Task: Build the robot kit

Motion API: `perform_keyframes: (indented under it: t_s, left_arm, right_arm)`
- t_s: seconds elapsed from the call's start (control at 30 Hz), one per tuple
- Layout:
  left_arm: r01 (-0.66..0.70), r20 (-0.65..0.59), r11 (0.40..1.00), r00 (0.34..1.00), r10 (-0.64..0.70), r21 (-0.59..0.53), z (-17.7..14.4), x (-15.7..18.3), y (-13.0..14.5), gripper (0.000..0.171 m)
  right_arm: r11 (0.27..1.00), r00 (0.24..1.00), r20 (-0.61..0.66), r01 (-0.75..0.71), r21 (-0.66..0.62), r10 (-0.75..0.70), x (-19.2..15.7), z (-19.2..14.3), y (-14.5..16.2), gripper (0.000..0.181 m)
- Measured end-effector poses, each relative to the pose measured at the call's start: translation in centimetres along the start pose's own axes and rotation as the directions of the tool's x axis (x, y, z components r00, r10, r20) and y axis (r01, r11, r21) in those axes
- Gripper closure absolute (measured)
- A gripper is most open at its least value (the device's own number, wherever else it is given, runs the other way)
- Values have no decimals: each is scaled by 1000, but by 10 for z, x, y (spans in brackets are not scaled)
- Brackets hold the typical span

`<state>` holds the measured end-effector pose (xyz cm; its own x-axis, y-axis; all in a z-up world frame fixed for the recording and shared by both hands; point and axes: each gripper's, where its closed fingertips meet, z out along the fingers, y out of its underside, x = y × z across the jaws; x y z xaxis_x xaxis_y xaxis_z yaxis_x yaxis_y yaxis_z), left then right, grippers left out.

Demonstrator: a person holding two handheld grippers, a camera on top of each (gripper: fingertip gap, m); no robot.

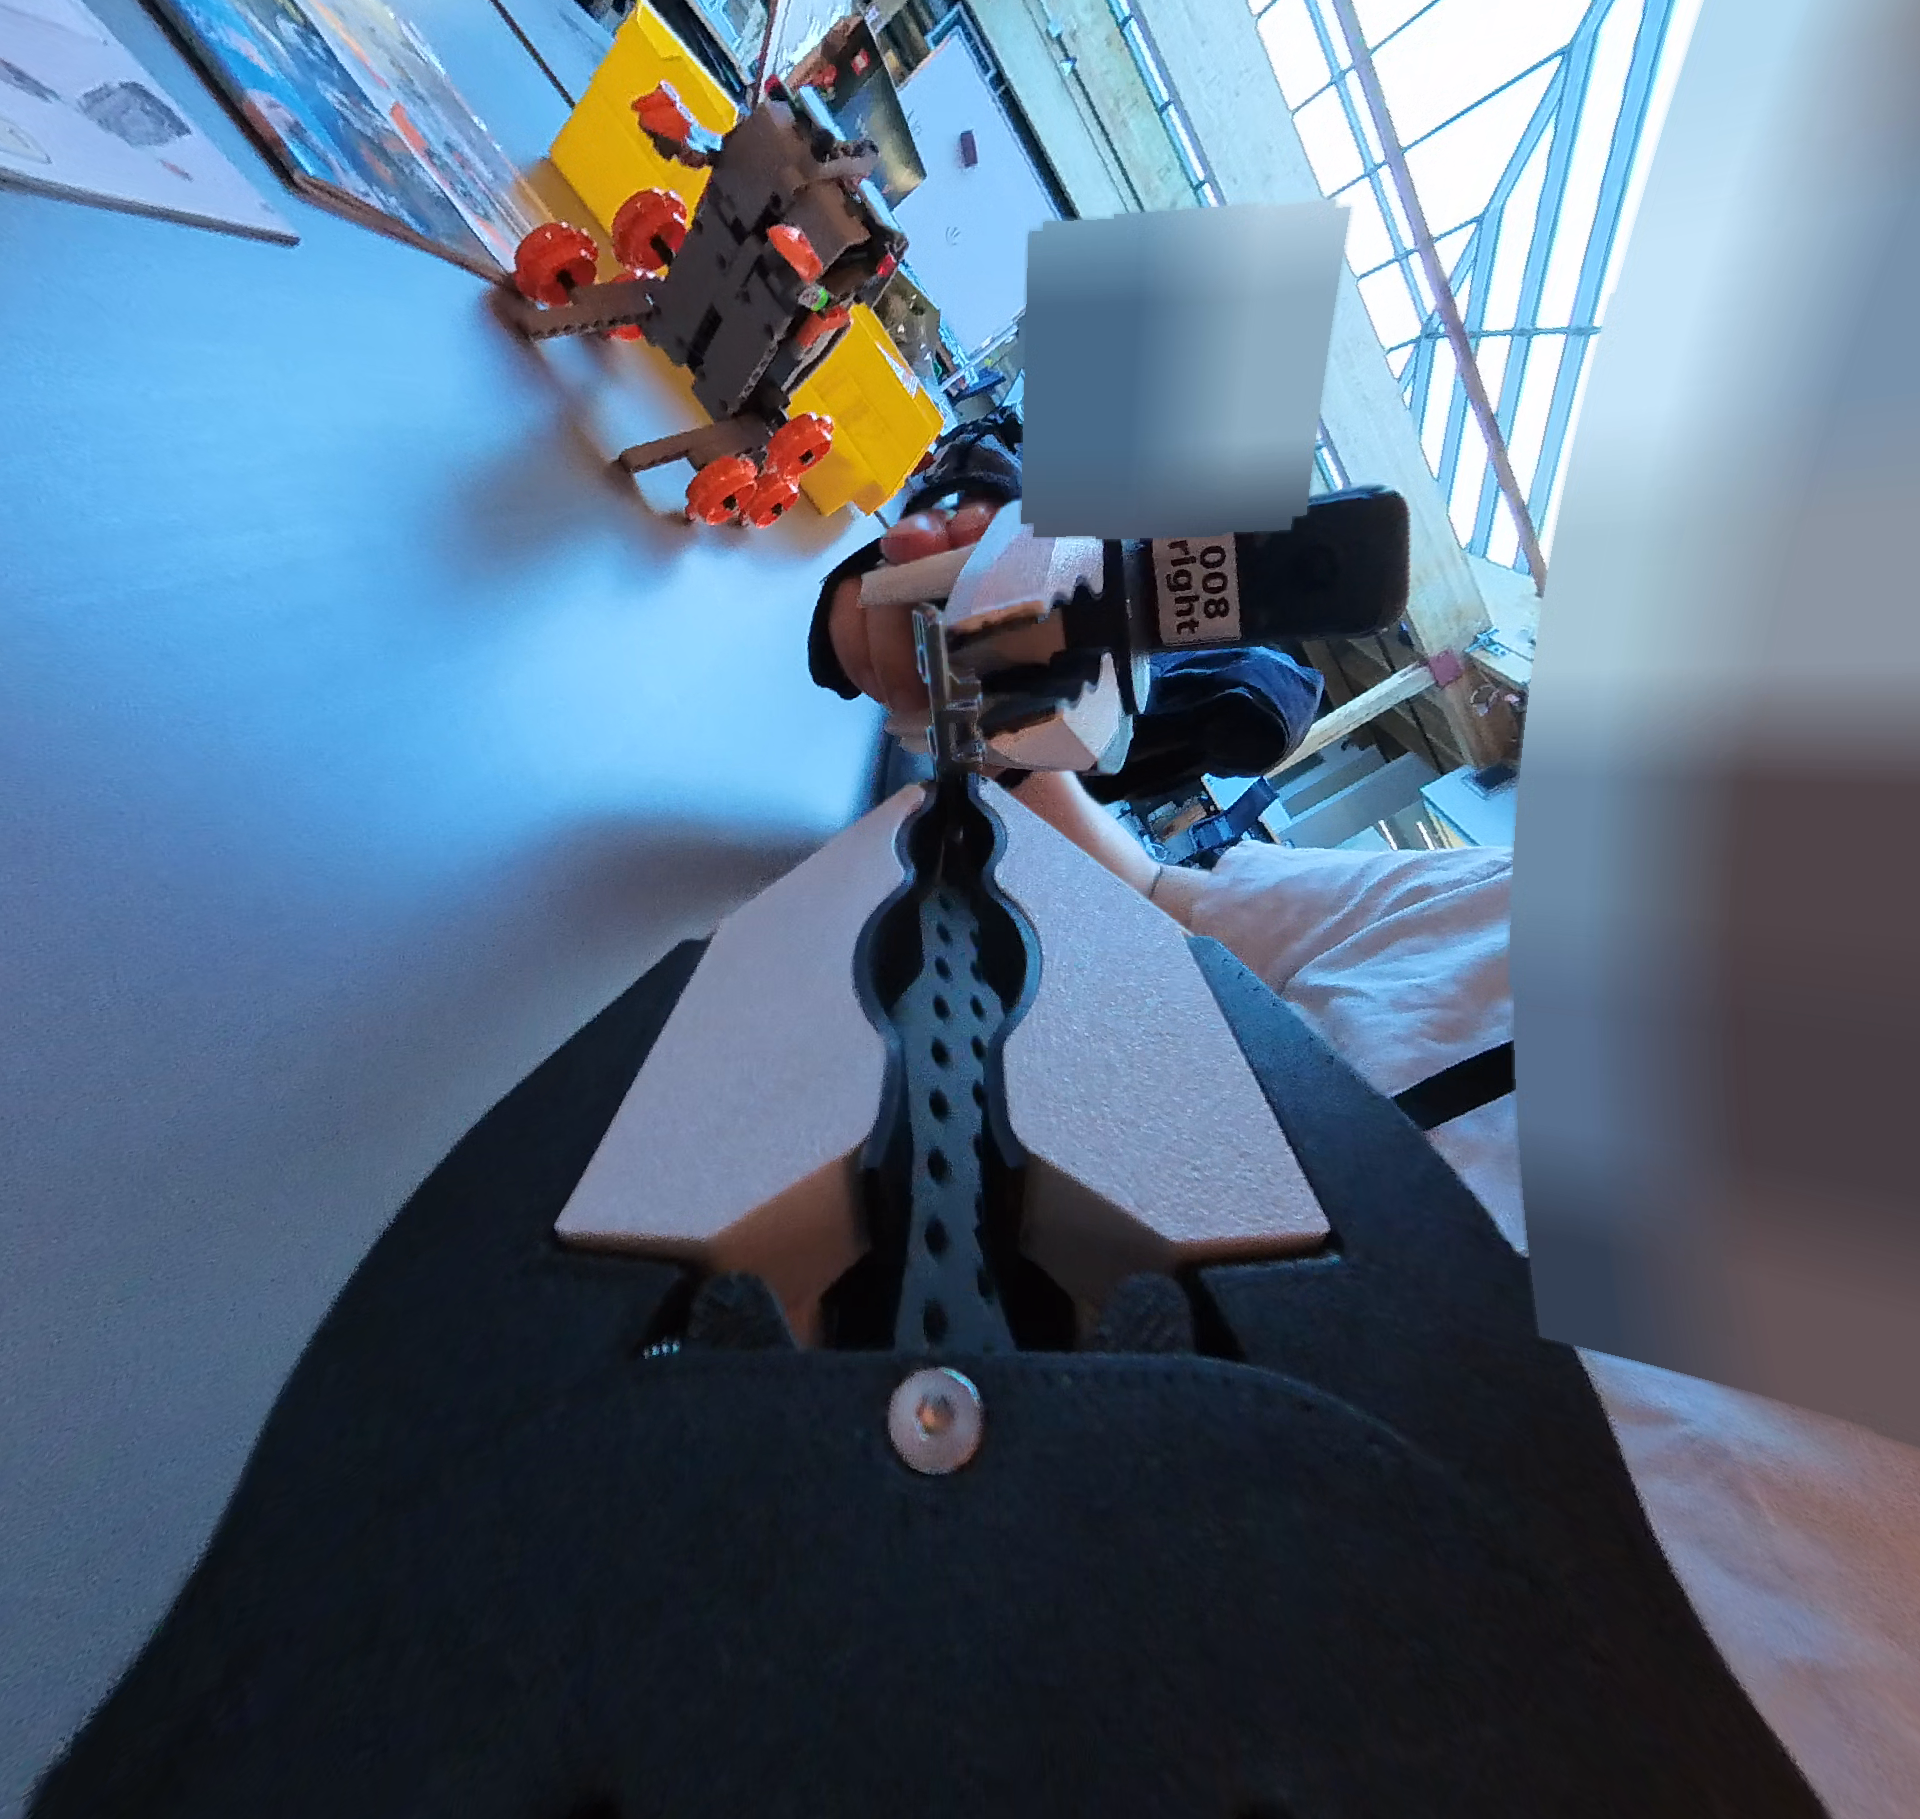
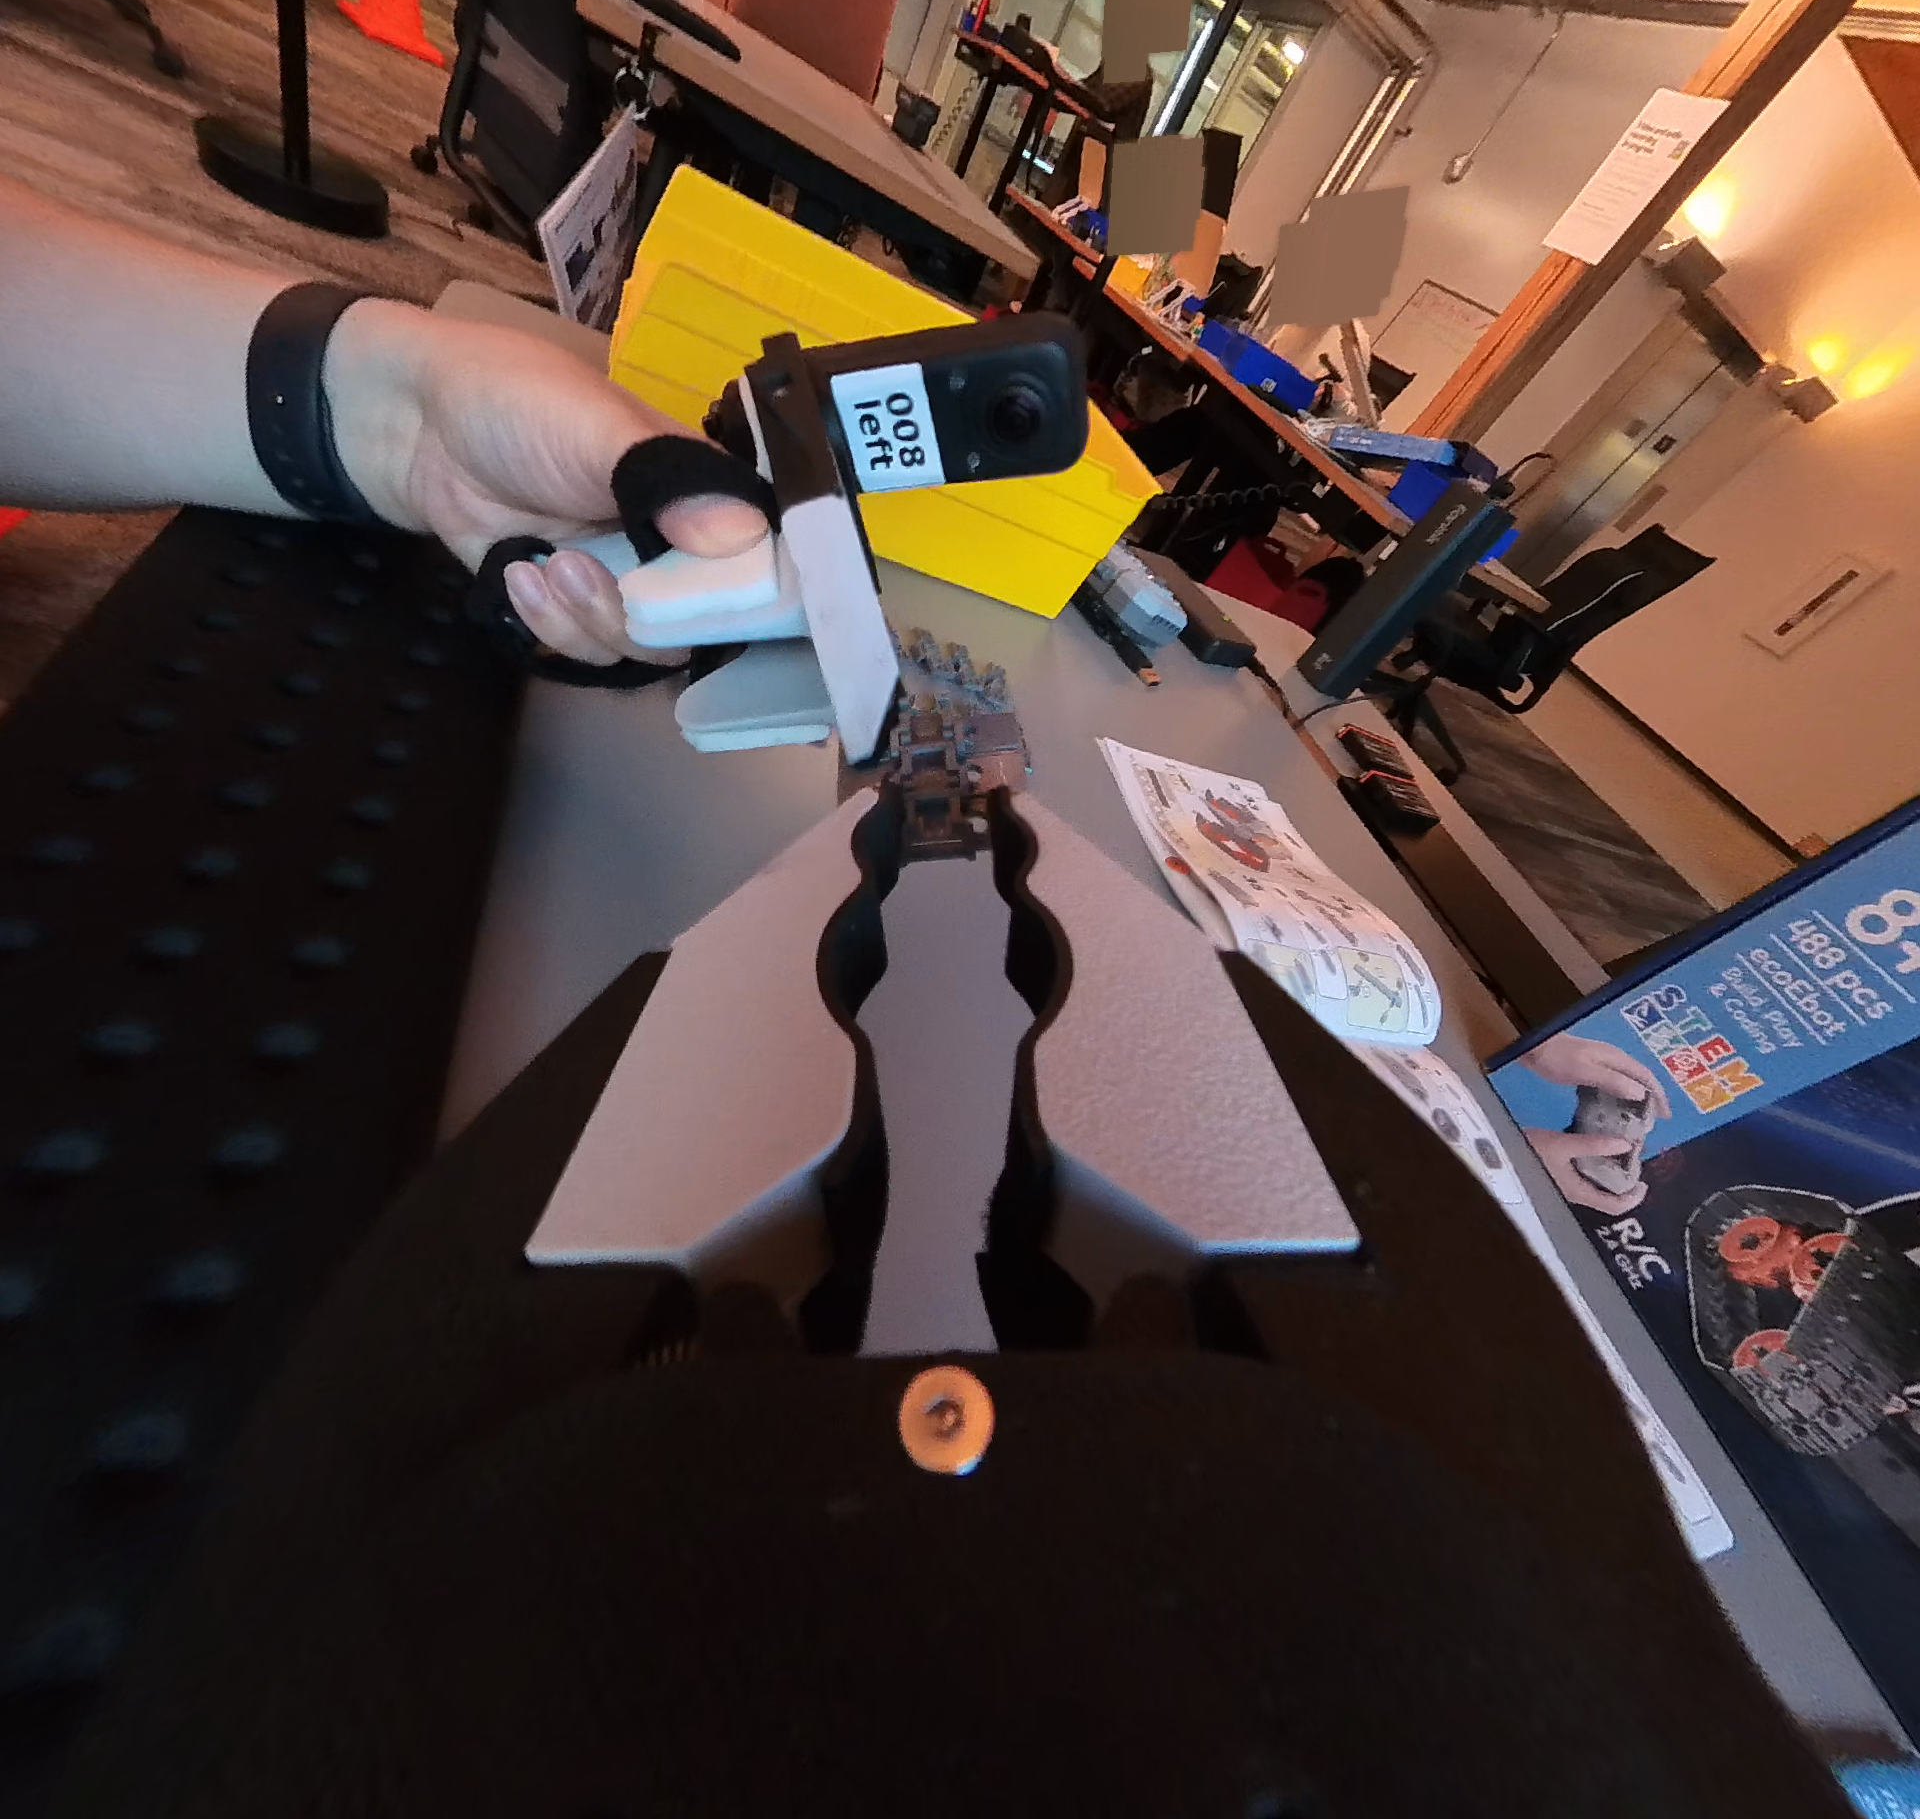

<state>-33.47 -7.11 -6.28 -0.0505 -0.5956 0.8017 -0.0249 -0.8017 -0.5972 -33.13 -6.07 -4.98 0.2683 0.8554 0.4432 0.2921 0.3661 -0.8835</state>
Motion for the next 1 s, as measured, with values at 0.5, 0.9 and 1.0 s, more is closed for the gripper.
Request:
perform_keyframes:
  t_s: [0.5,0.9,1.0]
  left_arm:
    - [12,1,1000,1000,-12,7,-10,0,4,171]
    - [-144,36,978,989,140,152,-29,18,-14,171]
    - [-151,44,978,988,146,146,-28,18,-11,171]
  right_arm:
    - [999,999,40,-24,-28,25,-10,3,2,171]
    - [383,329,425,-923,-46,843,-8,36,-26,133]
    - [314,248,477,-947,-62,843,-7,43,-31,169]
